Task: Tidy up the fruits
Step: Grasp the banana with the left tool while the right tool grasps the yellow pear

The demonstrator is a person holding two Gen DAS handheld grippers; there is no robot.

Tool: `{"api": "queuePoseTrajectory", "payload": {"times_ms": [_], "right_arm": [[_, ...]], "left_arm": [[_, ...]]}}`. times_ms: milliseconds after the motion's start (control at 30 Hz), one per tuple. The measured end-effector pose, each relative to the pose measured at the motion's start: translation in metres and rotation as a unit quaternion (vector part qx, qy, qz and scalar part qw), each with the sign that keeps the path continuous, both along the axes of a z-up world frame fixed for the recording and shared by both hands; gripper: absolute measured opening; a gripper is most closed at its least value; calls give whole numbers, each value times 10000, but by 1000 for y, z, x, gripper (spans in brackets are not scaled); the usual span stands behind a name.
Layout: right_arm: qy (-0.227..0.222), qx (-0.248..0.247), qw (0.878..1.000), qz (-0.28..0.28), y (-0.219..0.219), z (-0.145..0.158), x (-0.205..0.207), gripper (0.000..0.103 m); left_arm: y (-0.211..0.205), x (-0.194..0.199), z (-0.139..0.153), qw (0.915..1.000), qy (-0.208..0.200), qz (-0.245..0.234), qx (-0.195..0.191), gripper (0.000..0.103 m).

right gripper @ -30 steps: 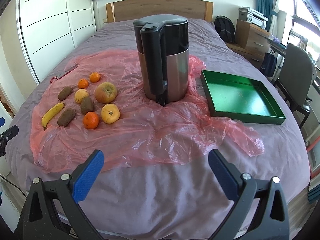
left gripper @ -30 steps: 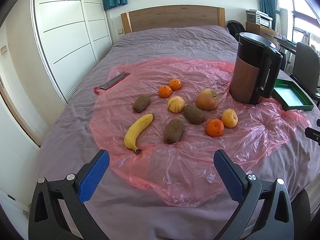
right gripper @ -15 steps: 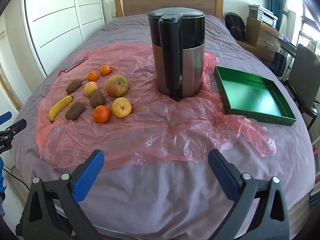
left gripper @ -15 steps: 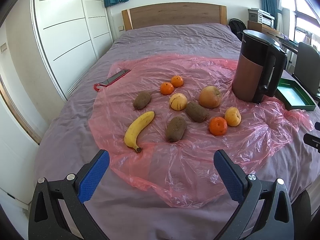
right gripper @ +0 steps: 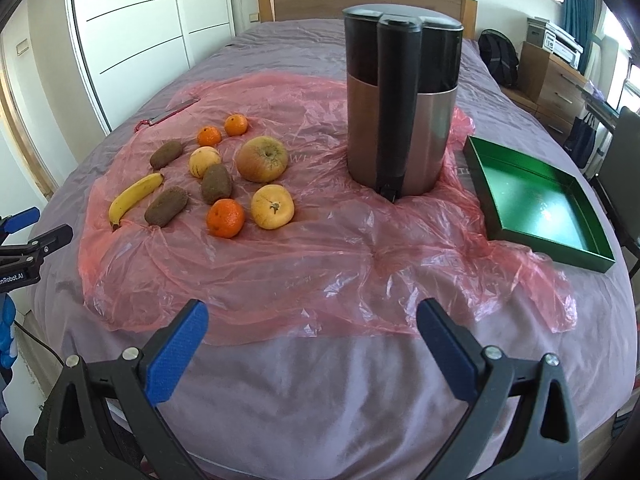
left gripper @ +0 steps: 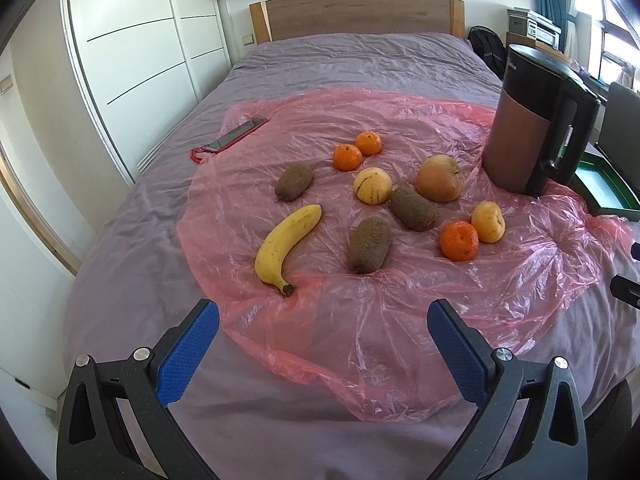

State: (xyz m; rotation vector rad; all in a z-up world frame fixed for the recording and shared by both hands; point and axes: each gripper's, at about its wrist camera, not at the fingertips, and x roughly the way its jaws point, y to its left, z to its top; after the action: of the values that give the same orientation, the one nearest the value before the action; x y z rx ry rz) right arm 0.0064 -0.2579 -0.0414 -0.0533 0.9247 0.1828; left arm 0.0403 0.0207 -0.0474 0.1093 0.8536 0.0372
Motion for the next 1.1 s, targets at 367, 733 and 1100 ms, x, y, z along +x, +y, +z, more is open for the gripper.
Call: {"api": "queuePoseTrajectory", "payload": {"times_ms": [367,733,1100], "right_arm": [[91,209,9992,338,28,-18,48,103],[287,519,9974,401,45,-46,115,89],[578,807,9948,242,50,-82,159,68]], "left_arm": [[57,51,-30,9983,333,469,-128,102],[48,113,-60,9973,735,83,36,87],[50,144,-90,9947,1021,-29,70,83]]}}
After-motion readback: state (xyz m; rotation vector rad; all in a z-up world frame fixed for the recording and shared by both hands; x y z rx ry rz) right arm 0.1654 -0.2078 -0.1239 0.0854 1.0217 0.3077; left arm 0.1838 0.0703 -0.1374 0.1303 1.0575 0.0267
